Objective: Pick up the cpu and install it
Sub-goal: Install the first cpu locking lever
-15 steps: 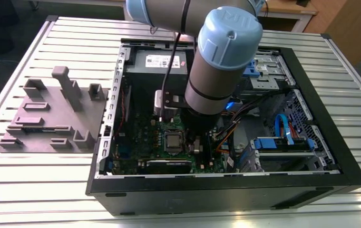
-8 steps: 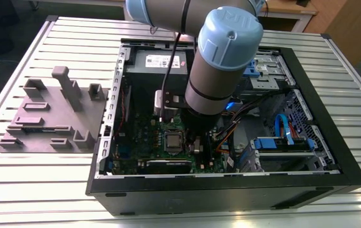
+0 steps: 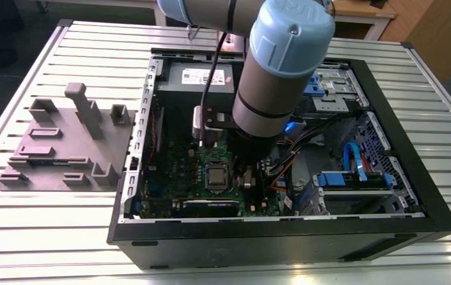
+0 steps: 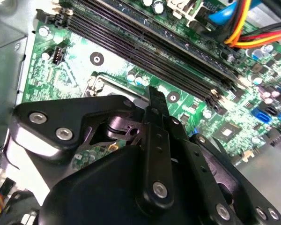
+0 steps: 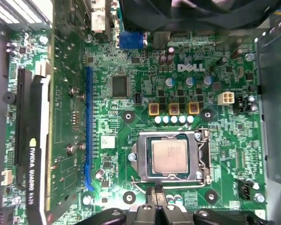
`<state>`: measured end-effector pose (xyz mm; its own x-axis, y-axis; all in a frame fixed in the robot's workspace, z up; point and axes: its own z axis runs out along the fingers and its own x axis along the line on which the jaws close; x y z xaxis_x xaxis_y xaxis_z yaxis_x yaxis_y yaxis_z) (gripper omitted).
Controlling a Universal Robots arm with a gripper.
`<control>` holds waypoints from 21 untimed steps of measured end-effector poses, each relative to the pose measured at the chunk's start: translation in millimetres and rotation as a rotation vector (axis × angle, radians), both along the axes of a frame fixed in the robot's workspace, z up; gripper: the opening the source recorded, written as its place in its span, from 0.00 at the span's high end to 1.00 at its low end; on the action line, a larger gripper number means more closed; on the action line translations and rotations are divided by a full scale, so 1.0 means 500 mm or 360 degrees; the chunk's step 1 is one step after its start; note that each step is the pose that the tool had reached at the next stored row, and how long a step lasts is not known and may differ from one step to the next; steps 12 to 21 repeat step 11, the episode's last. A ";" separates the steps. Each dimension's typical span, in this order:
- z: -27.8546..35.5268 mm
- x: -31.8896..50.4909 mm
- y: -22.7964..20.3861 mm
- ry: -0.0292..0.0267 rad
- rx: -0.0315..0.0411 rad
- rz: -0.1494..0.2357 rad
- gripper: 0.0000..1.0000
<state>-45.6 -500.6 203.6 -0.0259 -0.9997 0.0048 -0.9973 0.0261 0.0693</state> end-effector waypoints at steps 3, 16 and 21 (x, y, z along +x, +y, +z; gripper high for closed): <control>0.008 0.000 0.0000 0.00000 0.0000 0.0000 0.89; 0.011 0.000 0.0000 0.00001 0.0000 0.0000 0.89; 0.011 0.000 0.0000 0.00001 0.0000 0.0000 0.89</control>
